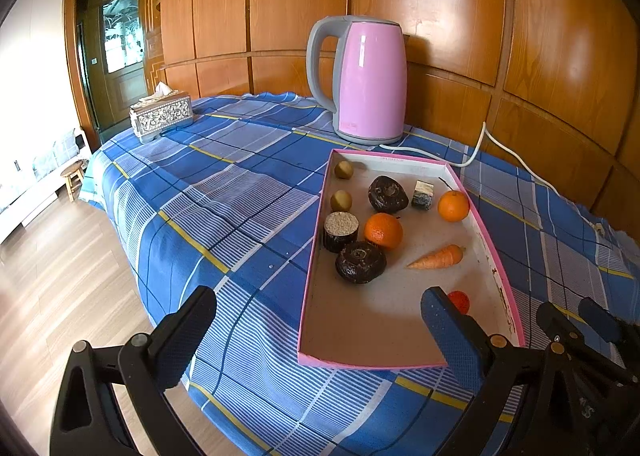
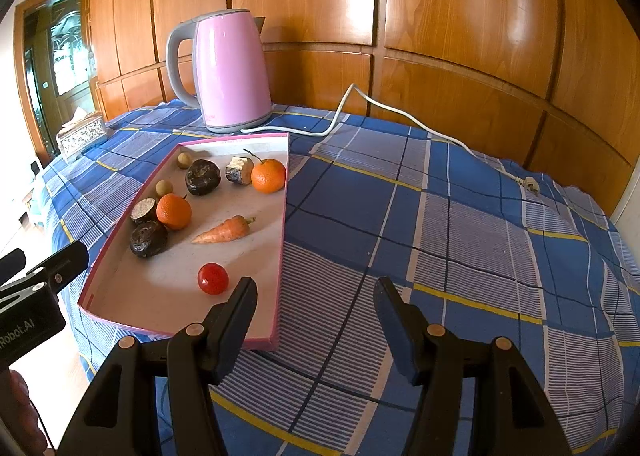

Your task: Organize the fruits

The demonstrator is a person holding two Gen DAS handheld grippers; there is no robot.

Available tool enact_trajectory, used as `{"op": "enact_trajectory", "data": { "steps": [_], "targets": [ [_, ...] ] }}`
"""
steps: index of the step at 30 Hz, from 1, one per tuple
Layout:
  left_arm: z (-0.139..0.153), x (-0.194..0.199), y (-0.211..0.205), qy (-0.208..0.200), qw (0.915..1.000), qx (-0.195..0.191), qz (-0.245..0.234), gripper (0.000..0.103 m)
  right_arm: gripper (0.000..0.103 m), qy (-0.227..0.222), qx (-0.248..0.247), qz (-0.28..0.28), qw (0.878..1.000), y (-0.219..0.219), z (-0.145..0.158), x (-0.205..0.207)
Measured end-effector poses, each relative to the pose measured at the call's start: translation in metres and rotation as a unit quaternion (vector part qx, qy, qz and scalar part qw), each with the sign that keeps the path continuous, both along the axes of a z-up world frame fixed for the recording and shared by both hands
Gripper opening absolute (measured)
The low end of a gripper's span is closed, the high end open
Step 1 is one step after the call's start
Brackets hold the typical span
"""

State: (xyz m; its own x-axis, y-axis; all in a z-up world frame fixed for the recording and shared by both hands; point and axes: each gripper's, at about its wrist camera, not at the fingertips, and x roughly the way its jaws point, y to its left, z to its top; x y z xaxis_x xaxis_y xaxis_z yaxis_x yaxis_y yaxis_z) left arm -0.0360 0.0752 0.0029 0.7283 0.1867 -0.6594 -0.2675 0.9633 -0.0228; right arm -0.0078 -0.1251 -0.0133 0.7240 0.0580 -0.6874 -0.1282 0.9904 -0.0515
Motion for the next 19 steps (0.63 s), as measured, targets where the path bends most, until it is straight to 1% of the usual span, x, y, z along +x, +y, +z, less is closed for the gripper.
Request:
{"op": "enact_trajectory", "data": {
  "steps": [19],
  "targets": [
    [-0.0006, -0.001, 0.0001, -0.004, 1.0, -0.002, -0.001, 0.103, 0.062, 0.001, 0.002, -0.001, 1.0, -0.0016, -0.0011, 0.0]
  ]
}}
